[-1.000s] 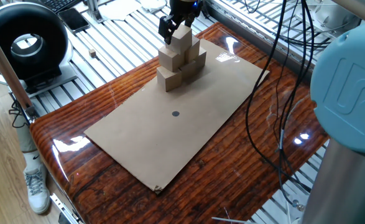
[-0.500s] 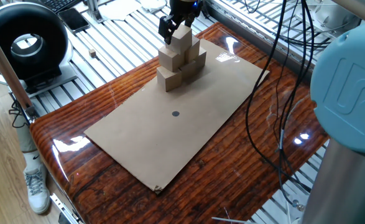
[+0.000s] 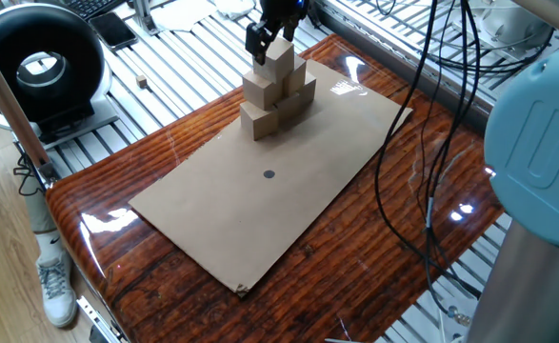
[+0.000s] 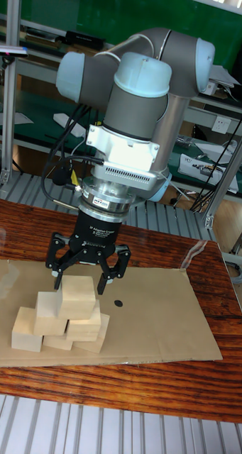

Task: Stack the blocks into a pyramid shape

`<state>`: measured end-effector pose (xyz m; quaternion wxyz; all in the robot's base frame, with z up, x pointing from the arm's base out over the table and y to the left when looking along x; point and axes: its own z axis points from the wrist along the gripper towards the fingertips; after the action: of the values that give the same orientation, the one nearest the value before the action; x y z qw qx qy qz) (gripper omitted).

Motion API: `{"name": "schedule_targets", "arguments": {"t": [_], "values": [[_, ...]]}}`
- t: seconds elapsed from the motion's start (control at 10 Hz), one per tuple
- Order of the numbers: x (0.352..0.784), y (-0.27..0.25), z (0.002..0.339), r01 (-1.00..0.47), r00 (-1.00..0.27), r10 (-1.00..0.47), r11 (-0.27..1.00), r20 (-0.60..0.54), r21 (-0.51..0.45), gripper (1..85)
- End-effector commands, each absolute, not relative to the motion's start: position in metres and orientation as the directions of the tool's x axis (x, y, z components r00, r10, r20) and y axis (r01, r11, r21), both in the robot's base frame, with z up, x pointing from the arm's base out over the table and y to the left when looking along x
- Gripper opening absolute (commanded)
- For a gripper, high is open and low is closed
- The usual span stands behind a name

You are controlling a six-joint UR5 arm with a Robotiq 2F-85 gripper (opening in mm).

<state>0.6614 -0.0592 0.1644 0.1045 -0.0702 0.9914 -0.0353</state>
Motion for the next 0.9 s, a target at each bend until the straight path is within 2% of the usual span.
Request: {"name": "schedule_targets", "arguments": {"t": [0.0,0.3,0.5,0.6,0.8], "values": [[0.661,-0.052,0.165,-0.127,-0.969,-0.135,0.991,-0.207,-0.052,75.0],[0.658,-0.050,0.167,-0.116,-0.972,-0.122,0.992,-0.199,-0.040,75.3],[0.651,-0.060,0.182,-0.134,-0.968,-0.150,0.987,-0.199,-0.090,75.3],[0.649,-0.074,0.186,-0.161,-0.963,-0.189,0.975,-0.193,-0.154,75.0],[0.643,-0.065,0.189,-0.139,-0.968,-0.159,0.983,-0.195,-0.117,74.3]]}}
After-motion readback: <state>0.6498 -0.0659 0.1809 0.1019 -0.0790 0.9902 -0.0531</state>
